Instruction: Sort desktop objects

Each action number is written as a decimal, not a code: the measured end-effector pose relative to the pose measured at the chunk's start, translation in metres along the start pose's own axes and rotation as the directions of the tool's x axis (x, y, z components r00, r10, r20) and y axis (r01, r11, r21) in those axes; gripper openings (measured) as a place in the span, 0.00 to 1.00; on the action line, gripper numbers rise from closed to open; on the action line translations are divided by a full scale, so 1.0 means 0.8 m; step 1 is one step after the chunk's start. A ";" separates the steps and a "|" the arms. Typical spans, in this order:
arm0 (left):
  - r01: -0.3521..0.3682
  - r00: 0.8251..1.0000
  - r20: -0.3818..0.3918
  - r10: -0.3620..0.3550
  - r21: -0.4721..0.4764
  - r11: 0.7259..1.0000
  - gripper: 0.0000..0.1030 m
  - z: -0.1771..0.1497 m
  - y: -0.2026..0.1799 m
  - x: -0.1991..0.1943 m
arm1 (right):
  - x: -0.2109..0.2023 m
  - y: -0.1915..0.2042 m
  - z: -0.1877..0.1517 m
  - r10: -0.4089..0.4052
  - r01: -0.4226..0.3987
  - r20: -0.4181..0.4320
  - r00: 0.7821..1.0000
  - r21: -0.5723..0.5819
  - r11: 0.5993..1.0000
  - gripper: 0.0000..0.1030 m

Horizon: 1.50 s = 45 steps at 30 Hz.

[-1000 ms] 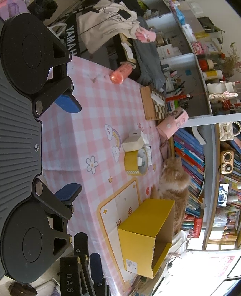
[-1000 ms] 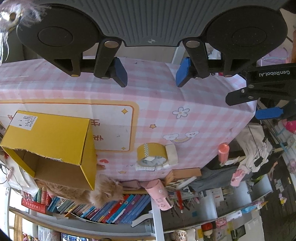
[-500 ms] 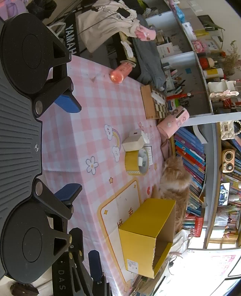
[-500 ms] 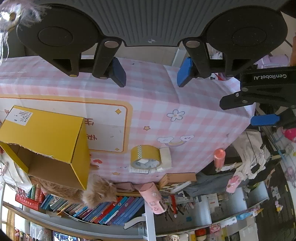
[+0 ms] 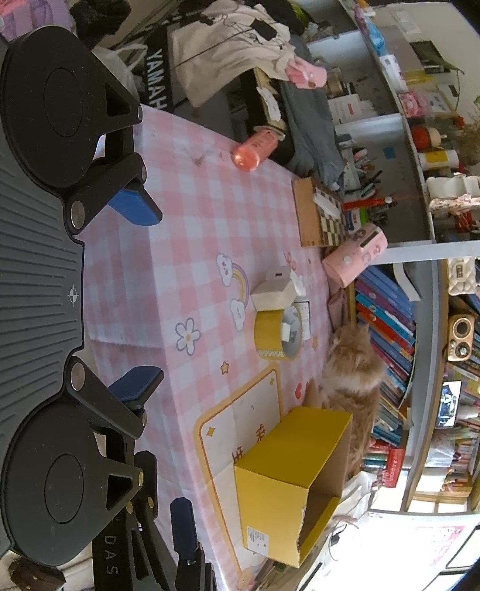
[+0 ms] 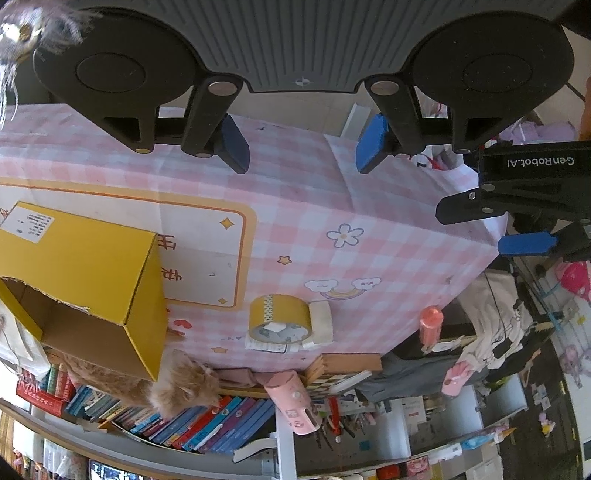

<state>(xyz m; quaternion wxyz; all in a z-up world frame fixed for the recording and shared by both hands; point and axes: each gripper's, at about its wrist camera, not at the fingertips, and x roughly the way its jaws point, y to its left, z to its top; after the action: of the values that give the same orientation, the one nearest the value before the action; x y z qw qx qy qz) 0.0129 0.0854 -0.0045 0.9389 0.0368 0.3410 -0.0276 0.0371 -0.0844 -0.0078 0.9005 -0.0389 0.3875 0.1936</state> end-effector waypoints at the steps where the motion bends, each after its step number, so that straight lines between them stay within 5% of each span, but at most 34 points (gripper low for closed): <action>1: -0.003 1.000 -0.003 0.003 -0.003 1.000 0.83 0.001 0.000 0.002 | 0.003 -0.001 0.002 0.004 -0.004 -0.002 1.000 -0.004 1.000 0.60; 20: -0.047 0.998 -0.048 0.045 -0.054 0.997 0.83 0.069 0.000 0.097 | 0.091 -0.042 0.078 0.069 -0.072 -0.052 0.996 -0.053 0.996 0.61; 32: -0.072 0.997 -0.023 0.069 -0.153 0.986 0.83 0.138 0.008 0.151 | 0.147 -0.070 0.128 0.096 -0.099 -0.043 0.994 -0.078 0.992 0.74; 40: -0.078 0.995 -0.080 0.065 -0.169 0.983 0.82 0.165 0.008 0.208 | 0.181 -0.083 0.158 0.121 -0.122 -0.014 0.993 -0.047 0.991 0.78; 45: -0.095 0.990 -0.121 0.077 -0.152 0.984 0.69 0.172 0.002 0.243 | 0.198 -0.088 0.169 0.138 -0.138 -0.016 0.990 -0.046 0.989 0.79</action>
<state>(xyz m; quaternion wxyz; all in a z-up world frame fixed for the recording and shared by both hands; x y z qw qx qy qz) 0.2496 0.0700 -0.0244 0.9180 -0.0212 0.3937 0.0420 0.2551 -0.0690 -0.0322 0.8811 -0.0345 0.3906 0.2643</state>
